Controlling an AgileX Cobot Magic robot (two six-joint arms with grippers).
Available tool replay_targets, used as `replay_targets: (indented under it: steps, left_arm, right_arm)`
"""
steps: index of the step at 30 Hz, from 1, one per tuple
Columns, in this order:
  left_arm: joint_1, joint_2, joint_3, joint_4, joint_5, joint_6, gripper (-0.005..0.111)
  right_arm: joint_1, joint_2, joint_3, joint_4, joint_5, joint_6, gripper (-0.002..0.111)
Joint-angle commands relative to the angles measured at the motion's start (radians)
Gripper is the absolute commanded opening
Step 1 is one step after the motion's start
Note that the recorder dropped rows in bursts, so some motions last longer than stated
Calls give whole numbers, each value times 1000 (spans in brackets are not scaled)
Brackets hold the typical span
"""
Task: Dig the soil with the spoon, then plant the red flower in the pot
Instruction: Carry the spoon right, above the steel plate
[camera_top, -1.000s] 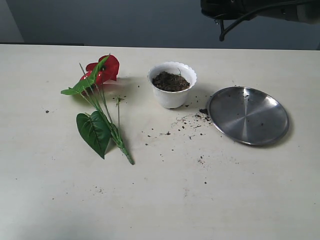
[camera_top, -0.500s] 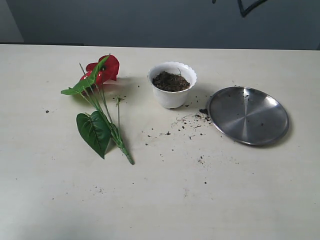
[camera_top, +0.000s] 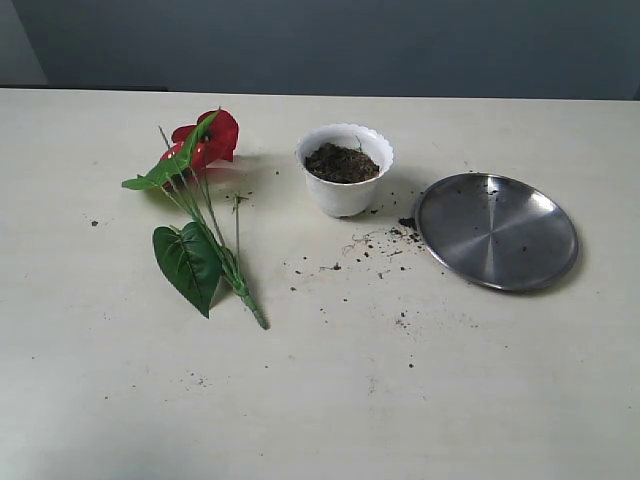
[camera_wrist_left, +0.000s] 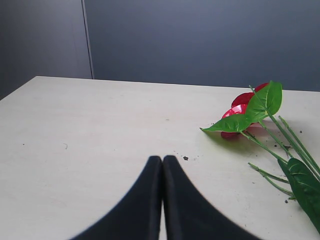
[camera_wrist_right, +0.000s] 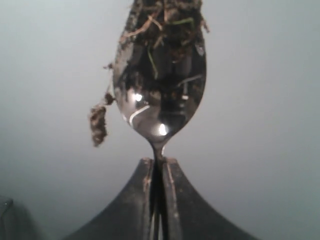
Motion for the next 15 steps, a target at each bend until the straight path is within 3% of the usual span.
replay_targets:
  steps: [1,8,15]
  left_arm:
    - [1,-4,1,1,-7,-7,1]
    - [1,-4,1,1,-7,-7,1]
    - [1,-4,1,1,-7,-7,1]
  right_arm:
    - [-46,-39,-3,28,-41,-23,-1]
    - [-141,-75,36,46,-233,-28,-1]
    - [-227,-129,108,15,-289,-28,-1]
